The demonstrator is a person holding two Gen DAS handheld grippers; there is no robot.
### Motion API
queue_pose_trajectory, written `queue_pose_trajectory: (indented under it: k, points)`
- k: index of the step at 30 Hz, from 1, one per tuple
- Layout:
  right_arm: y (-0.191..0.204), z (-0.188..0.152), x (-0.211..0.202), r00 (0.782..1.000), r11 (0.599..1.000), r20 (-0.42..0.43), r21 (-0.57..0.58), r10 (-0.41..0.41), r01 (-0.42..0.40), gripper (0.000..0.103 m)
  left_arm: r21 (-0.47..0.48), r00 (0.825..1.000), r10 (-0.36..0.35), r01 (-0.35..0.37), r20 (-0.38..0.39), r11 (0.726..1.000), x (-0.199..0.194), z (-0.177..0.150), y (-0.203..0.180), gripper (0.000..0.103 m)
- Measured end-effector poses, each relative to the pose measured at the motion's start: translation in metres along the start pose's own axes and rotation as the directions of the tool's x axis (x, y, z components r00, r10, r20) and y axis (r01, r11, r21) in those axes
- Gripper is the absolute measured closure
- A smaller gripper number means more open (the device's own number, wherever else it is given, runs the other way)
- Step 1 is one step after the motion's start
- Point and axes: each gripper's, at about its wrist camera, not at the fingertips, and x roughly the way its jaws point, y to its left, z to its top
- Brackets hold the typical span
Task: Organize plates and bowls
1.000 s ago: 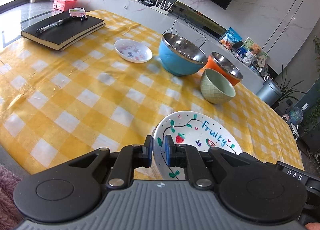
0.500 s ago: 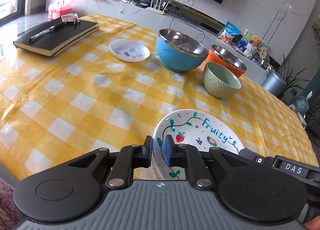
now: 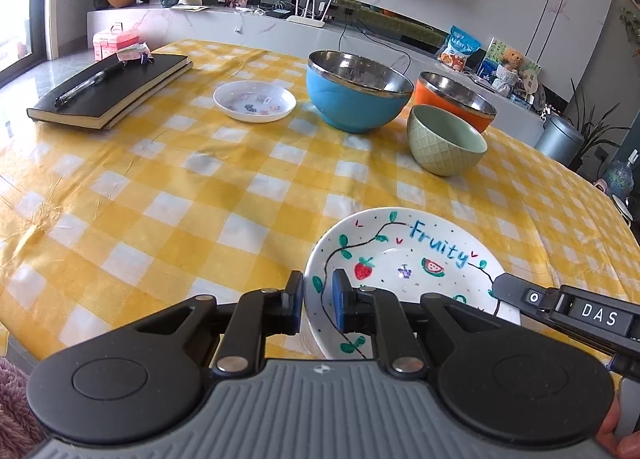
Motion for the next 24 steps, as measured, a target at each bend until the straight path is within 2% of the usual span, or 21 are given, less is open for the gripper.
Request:
queue_pose_trajectory:
  k: [7, 15, 23, 24]
  points:
    - [0.012, -0.003, 0.002, 0.999, 0.995, 0.018, -0.09, -0.046, 0.047, 0.094, -0.002, 1.0, 0.003, -0.003, 0.0, 1.0, 0.0, 0.0, -0.001, 0.086]
    - [0.023, -0.007, 0.006, 0.993, 0.969, 0.026, -0.217, -0.114, 0.117, 0.095, 0.014, 1.0, 0.014, -0.014, -0.001, 1.0, 0.001, 0.001, -0.003, 0.087]
    - [0.026, -0.009, 0.008, 0.992, 0.957, 0.029, -0.26, -0.122, 0.126, 0.094, 0.045, 1.0, 0.023, -0.023, 0.0, 0.999, 0.001, 0.0, -0.006, 0.086]
    - [0.025, -0.008, 0.008, 0.993, 0.961, 0.027, -0.25, -0.114, 0.117, 0.091, 0.042, 1.0, 0.021, -0.021, -0.002, 0.999, 0.001, 0.001, -0.005, 0.086]
